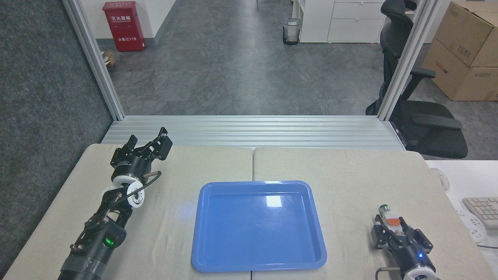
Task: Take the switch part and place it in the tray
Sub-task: 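Carry the held switch part over the blue tray with the right gripper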
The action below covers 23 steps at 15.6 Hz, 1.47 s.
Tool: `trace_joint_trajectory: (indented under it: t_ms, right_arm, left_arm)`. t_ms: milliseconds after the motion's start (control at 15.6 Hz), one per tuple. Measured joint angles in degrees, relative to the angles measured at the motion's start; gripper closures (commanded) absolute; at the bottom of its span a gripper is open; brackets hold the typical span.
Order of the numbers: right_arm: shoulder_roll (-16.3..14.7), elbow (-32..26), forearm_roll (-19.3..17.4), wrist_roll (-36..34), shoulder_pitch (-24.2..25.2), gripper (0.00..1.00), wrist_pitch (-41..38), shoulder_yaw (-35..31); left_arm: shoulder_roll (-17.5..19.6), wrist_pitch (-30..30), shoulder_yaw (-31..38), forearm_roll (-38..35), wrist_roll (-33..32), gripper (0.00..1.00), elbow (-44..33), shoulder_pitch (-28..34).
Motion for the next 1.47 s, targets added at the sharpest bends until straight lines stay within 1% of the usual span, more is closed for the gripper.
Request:
trace_joint_trajectory:
  t_ms: [64,256,384,512,703,895,1087,1279,1471]
  right_arm:
    - [0.0,0.2,0.0,0.6,0.0,1.0,0.0,0.0]
    - [0.2,0.4,0.0,2.3,-0.3,1.0,0.3,0.0]
    - [0.2,-0.2,0.0,3.3,-0.5,1.0,2.1,-0.1]
    - [0.2,-2.2,0.0,4.8,-1.0,1.0,3.7,-0.2]
    - [1.0,-8.0,0.8,9.7,-3.5,1.0,5.1,0.5]
    - [3.3,-13.8,5.0,13.8,-5.6,1.0,5.6,3.7]
    - [6.1,-17.5,9.9,15.3,-6.1,1.0,5.6,8.2]
    - [8.5,-18.6,14.7,16.7,-5.6,1.0,5.4,12.7]
    - [10.5,-18.5,17.7,17.9,-5.3,1.0,4.8,16.3]
  left_arm:
    - [0.0,0.0,0.0,0.0,0.0,0.0,0.0,0.0]
    - [0.0,0.0,0.0,0.0,0.0,0.0,0.0,0.0]
    - [0.0,0.0,0.0,0.0,0.0,0.0,0.0,0.0]
    - [0.0,0.0,0.0,0.0,0.0,0.0,0.0,0.0]
    - [0.0,0.0,0.0,0.0,0.0,0.0,0.0,0.0]
    - [0.0,0.0,0.0,0.0,0.0,0.0,0.0,0.0]
    - [0.0,0.0,0.0,0.0,0.0,0.0,0.0,0.0]
    - [0.0,0.0,0.0,0.0,0.0,0.0,0.0,0.0]
    - [0.0,0.0,0.0,0.0,0.0,0.0,0.0,0.0]
